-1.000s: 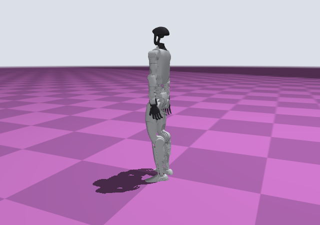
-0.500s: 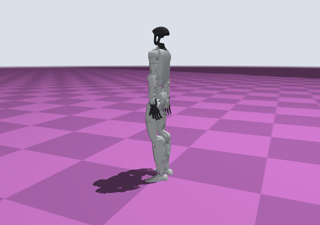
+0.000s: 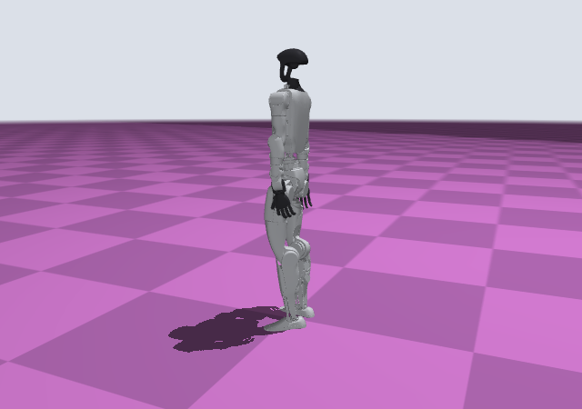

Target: Upper body actions

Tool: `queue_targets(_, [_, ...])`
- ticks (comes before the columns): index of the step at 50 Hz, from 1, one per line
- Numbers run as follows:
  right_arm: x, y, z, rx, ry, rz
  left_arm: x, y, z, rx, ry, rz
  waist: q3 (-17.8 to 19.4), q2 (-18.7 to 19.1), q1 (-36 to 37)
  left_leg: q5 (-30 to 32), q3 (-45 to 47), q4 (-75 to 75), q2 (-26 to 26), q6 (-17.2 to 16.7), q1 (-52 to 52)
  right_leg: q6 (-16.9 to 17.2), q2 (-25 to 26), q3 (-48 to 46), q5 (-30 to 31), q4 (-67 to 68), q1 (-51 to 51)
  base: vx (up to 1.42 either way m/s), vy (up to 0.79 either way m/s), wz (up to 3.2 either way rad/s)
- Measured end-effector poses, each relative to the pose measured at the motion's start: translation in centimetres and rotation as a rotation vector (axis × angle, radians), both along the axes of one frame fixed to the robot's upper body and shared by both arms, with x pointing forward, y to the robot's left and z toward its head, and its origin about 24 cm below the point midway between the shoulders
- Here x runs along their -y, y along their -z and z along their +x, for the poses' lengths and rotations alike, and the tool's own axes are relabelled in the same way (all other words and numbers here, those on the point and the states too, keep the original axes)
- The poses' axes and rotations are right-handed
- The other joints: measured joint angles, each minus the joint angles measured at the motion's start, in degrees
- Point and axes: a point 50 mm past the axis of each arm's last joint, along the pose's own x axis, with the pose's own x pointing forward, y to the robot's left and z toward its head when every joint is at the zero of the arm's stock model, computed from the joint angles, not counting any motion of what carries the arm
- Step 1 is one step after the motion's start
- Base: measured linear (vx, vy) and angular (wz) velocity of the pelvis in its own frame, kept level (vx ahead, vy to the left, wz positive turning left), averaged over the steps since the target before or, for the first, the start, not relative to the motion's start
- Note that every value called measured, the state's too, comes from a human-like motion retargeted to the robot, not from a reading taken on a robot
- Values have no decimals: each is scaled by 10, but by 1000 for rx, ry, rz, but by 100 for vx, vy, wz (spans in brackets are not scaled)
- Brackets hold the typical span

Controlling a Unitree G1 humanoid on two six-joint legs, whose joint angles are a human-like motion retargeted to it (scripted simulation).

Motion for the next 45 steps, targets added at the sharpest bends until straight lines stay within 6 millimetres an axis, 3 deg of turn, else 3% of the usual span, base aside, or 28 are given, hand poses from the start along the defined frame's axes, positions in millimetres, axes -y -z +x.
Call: queue_targets(45, [0, 0, -2, -5, -7, -15, 3, 0, -2, -6, -9, -7, 2, 2, 2, 2, -4, 2, -1, 1, -4, 0, -2, -4, 0, -1, 0, 0, 0, 0])
